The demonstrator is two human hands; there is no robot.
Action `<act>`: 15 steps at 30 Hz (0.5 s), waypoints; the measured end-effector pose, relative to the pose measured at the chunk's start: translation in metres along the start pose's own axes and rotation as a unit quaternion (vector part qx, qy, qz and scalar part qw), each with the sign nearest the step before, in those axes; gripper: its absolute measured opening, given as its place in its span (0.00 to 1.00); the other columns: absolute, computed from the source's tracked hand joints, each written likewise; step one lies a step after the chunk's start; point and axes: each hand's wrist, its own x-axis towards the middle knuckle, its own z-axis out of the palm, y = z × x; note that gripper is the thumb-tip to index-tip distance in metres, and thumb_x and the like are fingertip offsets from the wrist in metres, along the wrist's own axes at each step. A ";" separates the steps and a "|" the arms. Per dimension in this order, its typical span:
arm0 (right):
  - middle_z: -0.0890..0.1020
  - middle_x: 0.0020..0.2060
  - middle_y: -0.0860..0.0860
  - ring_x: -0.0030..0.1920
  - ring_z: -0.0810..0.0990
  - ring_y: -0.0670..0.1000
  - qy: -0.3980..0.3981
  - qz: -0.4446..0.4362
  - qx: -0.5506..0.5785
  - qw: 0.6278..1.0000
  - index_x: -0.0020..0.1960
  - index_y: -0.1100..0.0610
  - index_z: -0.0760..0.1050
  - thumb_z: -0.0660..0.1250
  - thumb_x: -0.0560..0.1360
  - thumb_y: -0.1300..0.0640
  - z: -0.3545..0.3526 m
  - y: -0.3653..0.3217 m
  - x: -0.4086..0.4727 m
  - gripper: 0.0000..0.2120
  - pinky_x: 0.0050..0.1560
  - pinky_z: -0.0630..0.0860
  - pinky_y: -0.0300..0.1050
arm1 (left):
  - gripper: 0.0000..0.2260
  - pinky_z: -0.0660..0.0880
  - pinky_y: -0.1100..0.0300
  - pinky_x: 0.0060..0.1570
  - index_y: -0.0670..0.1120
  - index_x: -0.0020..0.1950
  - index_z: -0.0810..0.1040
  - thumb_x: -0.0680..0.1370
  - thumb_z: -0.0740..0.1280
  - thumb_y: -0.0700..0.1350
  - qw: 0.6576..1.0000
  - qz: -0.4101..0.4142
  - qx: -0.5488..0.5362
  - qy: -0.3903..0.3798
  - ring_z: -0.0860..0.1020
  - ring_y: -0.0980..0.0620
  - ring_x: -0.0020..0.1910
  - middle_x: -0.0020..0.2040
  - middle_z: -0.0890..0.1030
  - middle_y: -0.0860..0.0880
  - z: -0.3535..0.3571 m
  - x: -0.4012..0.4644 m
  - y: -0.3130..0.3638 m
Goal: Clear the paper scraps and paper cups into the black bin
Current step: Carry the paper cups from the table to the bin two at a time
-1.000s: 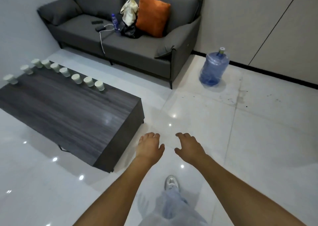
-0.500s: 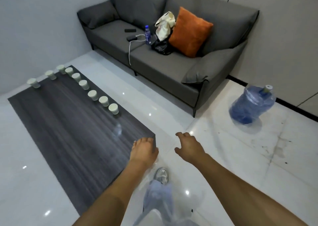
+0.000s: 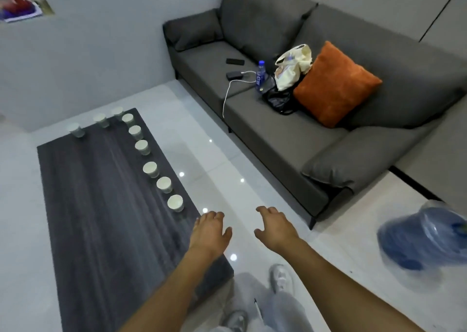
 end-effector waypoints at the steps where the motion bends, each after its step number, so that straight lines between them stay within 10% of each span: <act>1: 0.68 0.68 0.53 0.65 0.69 0.56 -0.005 -0.013 -0.008 1.000 0.74 0.51 0.58 0.63 0.77 0.51 -0.009 0.002 0.017 0.28 0.61 0.73 0.51 | 0.22 0.60 0.52 0.72 0.47 0.72 0.65 0.80 0.58 0.55 1.000 -0.011 -0.002 0.005 0.67 0.47 0.69 0.68 0.71 0.48 -0.003 0.014 0.004; 15: 0.68 0.68 0.53 0.65 0.70 0.56 -0.090 -0.195 -0.138 0.967 0.75 0.52 0.57 0.63 0.78 0.52 -0.128 -0.020 0.216 0.28 0.59 0.74 0.50 | 0.19 0.67 0.53 0.65 0.46 0.68 0.70 0.80 0.59 0.54 0.968 -0.207 -0.113 0.085 0.70 0.47 0.64 0.63 0.73 0.48 -0.047 0.142 0.035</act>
